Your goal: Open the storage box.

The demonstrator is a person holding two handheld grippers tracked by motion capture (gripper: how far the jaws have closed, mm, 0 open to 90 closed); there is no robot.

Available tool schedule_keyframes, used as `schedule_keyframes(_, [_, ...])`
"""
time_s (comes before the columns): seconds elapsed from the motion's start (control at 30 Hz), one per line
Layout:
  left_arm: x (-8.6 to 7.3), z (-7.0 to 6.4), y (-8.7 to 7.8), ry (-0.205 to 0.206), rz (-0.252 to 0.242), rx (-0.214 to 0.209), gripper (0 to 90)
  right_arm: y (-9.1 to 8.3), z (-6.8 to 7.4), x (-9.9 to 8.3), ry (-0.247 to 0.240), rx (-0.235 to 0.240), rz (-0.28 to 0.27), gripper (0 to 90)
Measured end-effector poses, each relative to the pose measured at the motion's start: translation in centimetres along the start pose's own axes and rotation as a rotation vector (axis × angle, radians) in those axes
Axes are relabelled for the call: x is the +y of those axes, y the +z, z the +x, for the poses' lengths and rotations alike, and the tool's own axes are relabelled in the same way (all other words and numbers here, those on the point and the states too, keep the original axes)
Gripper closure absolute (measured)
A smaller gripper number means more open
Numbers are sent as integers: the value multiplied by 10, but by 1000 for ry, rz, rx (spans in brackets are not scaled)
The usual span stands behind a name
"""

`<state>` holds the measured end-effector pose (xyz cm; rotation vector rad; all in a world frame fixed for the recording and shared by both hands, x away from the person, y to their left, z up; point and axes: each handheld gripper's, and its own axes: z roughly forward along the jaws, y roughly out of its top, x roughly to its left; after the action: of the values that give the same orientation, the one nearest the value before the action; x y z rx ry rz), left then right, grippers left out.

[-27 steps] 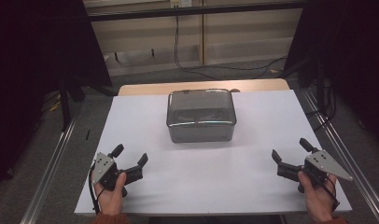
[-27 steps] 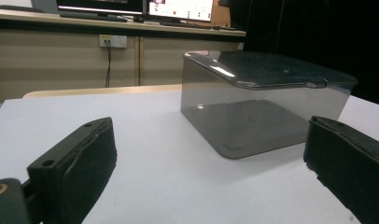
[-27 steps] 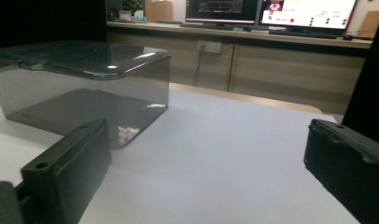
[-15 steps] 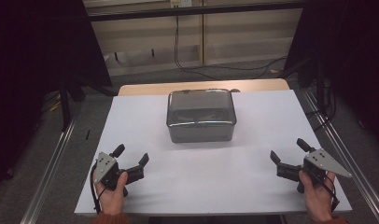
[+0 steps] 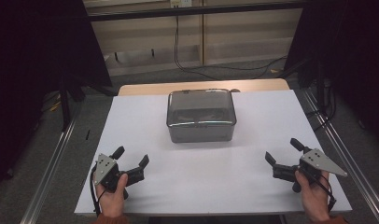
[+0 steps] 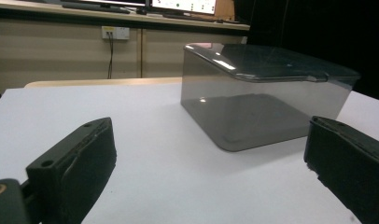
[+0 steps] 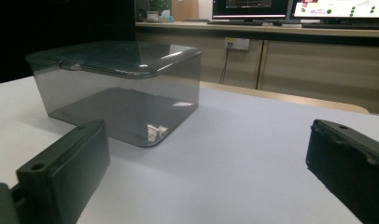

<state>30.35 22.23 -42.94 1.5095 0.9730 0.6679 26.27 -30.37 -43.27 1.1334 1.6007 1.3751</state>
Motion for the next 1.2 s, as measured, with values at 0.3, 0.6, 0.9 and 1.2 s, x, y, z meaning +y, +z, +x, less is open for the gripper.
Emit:
schedule_keyframes(0.3, [0,-2,0,-11,2,-19,22,14,13,2,-2,23,11,0])
schedule_keyframes(0.6, [-1,-3,1,-17,9,-22,22,23,24,8,-11,69,4,0])
schedule_keyframes(0.9, [-1,-3,1,-19,11,-20,22,38,38,13,-26,129,0,0])
schedule_keyframes(1.2, [-1,-2,2,-21,6,-26,22,48,46,24,-31,165,-12,0])
